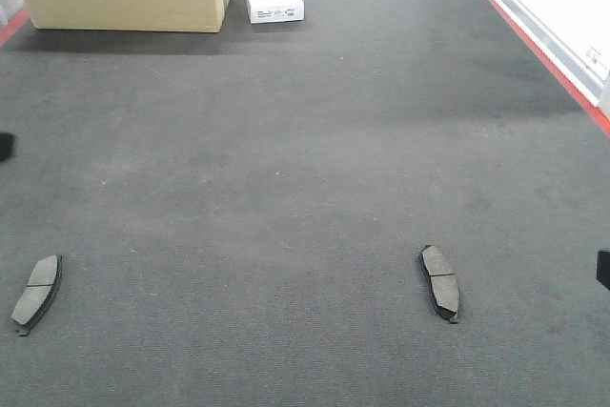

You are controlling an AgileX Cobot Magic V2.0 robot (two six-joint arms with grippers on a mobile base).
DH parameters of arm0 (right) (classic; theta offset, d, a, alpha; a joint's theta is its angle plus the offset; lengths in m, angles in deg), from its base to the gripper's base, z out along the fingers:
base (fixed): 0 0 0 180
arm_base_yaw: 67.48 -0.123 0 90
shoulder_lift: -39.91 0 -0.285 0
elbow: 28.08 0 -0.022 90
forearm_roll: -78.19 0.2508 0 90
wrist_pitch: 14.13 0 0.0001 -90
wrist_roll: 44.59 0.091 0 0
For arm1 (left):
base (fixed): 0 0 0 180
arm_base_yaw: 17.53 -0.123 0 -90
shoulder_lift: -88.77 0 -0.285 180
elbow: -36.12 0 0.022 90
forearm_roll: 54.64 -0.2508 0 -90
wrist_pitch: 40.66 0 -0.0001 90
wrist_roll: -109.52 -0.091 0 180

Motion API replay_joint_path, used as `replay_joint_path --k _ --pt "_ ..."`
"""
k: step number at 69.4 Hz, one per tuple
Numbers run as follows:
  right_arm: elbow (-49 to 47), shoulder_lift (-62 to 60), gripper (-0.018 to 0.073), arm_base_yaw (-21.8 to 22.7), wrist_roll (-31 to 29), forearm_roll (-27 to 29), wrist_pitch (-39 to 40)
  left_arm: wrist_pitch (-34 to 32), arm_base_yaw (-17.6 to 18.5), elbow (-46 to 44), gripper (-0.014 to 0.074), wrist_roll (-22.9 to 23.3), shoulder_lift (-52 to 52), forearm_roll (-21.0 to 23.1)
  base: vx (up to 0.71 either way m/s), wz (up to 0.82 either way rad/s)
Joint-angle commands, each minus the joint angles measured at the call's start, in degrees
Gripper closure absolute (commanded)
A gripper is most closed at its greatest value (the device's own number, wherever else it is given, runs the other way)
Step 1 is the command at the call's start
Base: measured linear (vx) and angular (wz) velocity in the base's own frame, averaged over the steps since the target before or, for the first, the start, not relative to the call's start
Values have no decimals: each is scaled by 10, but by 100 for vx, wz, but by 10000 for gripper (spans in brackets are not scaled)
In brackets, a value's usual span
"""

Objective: Move and align brake pads A on conveyor
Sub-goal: 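Raise the open left gripper away from the placed pad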

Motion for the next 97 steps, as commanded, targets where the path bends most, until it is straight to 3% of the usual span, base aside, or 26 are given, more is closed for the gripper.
replay_joint_path --k 1,14,31,40,51,65,97 --pt "-12 2 -32 2 -4 -1 40 -8 -1 -14 30 -5 45 3 0 0" --pt "-12 2 -32 2 -4 -1 40 30 -1 -13 30 21 135 -52 0 0" --pt "-12 2 -32 2 -4 -1 40 28 -2 -12 30 50 226 -59 0 0" --pt "-12 2 -32 2 -4 -1 40 57 -2 -8 30 83 260 -93 0 0" --pt "-12 2 -32 2 -4 -1 40 37 -2 55 30 124 338 -132 0 0" --pt "-12 2 -32 2 -4 -1 40 49 -2 113 30 171 421 -131 0 0" --pt "-12 2 -32 2 -4 -1 40 51 -2 119 30 152 446 -142 0 0"
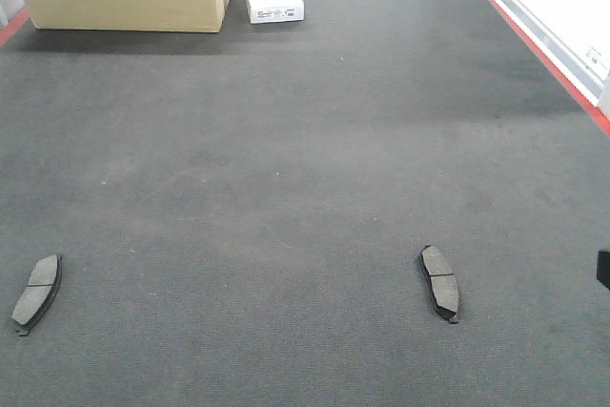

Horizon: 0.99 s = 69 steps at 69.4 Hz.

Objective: Move and align brake pads A on conveyor
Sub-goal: 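Raise the open left gripper away from the placed pad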

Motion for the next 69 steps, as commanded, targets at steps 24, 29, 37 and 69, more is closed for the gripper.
replay_joint_path --k 24,29,37,69 --pt "-12 2 -32 2 -4 -1 40 -42 -2 -10 30 -1 -10 1 0 0" --pt "-12 2 -32 2 -4 -1 40 -42 -1 -10 30 -1 -10 0 0 0" --pt "-12 2 -32 2 -4 -1 40 -42 -2 -10 30 -1 -10 1 0 0" --pt "-12 2 -32 2 -4 -1 40 -42 -2 -10 30 -1 -10 1 0 0"
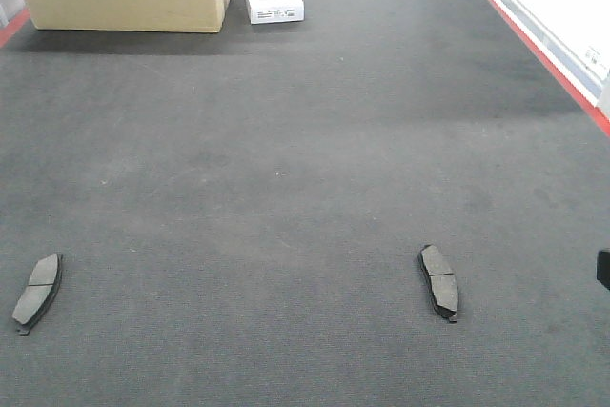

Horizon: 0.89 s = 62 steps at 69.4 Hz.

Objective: Move and align brake pads A on conveyor
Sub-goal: 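Raise the open left gripper away from the placed pad, then turn the base away from the conveyor belt with empty grippers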

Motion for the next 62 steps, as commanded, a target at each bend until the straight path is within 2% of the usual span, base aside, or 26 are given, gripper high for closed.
replay_joint_path --k 1,31,62 --pt "-12 2 -32 2 -4 -1 39 -42 -2 -10 30 0 -10 2 0 -1" --pt "-12 2 -32 2 -4 -1 39 -42 -2 -10 30 0 -10 2 -4 0" --pt "-12 2 -32 2 -4 -1 39 -42 -2 -10 30 0 -10 2 -19 -11"
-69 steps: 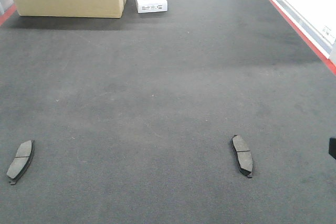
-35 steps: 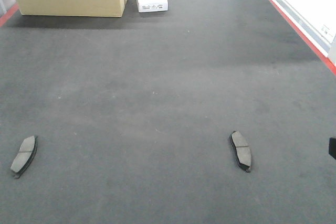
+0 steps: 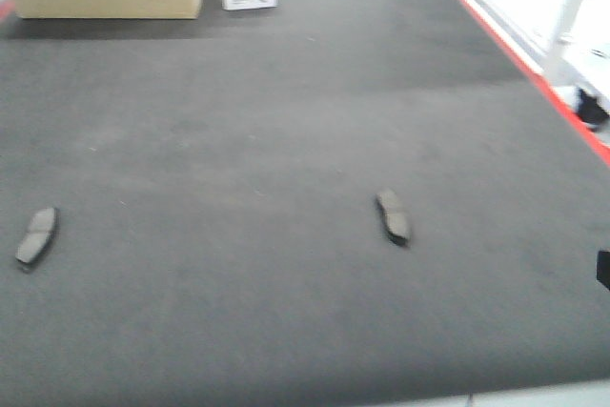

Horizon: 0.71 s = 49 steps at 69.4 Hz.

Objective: Move and align brake pads A on conveyor
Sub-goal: 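Turn the base away from the conveyor belt with empty grippers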

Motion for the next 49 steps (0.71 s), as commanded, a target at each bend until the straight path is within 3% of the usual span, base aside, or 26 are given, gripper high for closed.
replay_joint_path --k 1,49 --pt "-12 2 -32 2 -4 -1 39 -42 -2 -10 30 0 -10 2 -24 -29" --pt "-12 2 -32 2 -4 -1 39 -42 -2 -10 31 0 -10 2 -33 -33"
